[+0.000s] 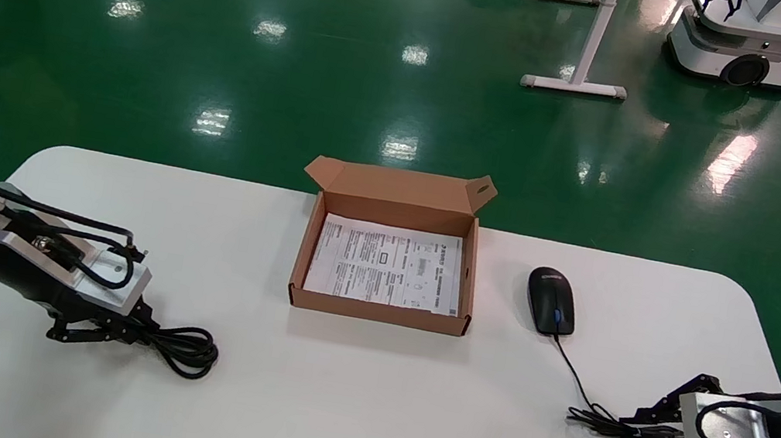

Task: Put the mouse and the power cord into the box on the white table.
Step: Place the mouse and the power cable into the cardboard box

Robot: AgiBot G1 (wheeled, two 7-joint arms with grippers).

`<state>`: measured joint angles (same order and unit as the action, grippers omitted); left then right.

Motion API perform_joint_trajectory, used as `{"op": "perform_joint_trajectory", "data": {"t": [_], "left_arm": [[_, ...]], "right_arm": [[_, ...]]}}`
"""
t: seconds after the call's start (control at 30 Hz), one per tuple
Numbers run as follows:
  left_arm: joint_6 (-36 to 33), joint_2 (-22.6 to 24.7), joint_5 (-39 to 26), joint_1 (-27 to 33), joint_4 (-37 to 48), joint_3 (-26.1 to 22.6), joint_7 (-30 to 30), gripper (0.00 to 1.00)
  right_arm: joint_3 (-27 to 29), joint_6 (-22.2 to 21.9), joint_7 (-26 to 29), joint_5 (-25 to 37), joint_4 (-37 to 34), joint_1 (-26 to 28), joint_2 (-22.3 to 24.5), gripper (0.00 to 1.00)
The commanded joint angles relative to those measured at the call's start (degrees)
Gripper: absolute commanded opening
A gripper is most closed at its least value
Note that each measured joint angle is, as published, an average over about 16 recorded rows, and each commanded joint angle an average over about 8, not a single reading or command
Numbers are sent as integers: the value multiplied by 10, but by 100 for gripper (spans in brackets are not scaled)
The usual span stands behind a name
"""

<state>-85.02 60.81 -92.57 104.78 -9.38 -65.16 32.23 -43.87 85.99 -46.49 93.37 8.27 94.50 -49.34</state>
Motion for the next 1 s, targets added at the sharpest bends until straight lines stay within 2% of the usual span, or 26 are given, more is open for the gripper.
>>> {"op": "perform_joint_trajectory", "data": {"t": [0.03, 0.3, 0.57, 0.8, 1.0], "left_arm": [[1, 0, -2, -1, -1, -1, 1, 0], [-12, -16, 56, 20, 16, 38, -33, 0], [-21, -52, 122, 88, -6, 87, -75, 0], [45, -52, 158, 162, -50, 122, -102, 0], [126, -27, 191, 202, -69, 154, -101, 0]], "right_arm": [[0, 0, 0, 0, 0, 0, 0, 0], [9, 0, 8, -11, 1, 22, 5, 0], [39, 4, 50, -49, 4, 126, -5, 0], [65, -26, 67, -83, 4, 207, -51, 0], [75, -38, 51, -98, -1, 221, -106, 0]]}}
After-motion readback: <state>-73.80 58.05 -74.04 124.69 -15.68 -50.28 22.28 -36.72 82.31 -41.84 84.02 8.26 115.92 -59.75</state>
